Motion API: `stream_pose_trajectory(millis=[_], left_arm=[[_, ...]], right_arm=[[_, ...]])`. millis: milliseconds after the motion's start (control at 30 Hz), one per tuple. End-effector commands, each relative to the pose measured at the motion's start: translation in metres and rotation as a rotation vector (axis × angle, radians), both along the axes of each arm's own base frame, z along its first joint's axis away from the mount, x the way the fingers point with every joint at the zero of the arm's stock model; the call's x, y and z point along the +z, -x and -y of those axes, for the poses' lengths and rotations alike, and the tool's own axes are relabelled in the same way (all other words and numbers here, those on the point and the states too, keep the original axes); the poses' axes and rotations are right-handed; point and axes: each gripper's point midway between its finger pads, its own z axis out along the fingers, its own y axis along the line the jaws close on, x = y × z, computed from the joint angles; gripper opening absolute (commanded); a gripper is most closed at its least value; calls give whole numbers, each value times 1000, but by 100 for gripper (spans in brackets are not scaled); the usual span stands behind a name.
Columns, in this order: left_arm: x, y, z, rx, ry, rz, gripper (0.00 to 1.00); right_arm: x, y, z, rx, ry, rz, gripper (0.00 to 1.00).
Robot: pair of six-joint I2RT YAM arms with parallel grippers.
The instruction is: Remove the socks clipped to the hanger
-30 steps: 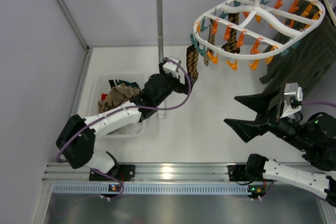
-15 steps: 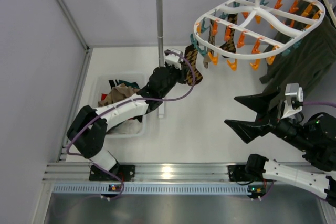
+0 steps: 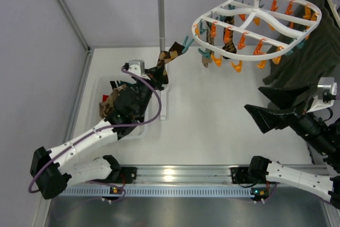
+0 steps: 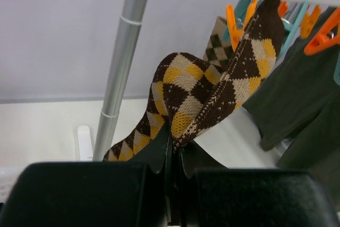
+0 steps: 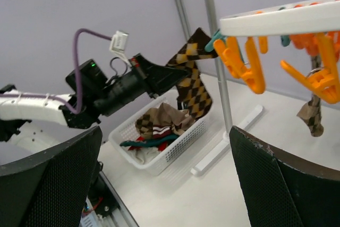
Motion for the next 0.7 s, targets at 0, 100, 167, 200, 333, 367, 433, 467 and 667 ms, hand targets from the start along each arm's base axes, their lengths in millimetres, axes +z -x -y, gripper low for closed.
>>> stream_pose_trajectory(millis=[0, 100, 167, 200, 333, 367, 433, 467, 667], left_arm=[[9, 9, -24, 70, 14, 15, 0], [9, 21, -20, 29, 10, 22, 0], [10, 27, -15, -4, 7, 29, 0], [11, 35, -6, -34, 5, 33, 0], [16, 62, 33, -134, -48, 56, 0], [18, 62, 43, -119, -77, 57, 0], [19, 85, 73, -189, -101, 61, 0], [18, 90, 83, -209, -112, 61, 0], [-2, 112, 155, -249, -229, 41, 0]], right_arm=[[2, -12, 17, -106, 33, -44, 99], [2, -18, 22, -149, 75, -77, 100], [3, -24, 22, -181, 114, -95, 99], [4, -26, 22, -195, 125, -100, 99], [15, -34, 19, -232, 170, -126, 100], [15, -37, 11, -223, 191, -135, 100], [21, -35, 6, -201, 191, -141, 100], [20, -35, -3, -179, 205, -146, 99], [24, -37, -16, -152, 245, -172, 100]])
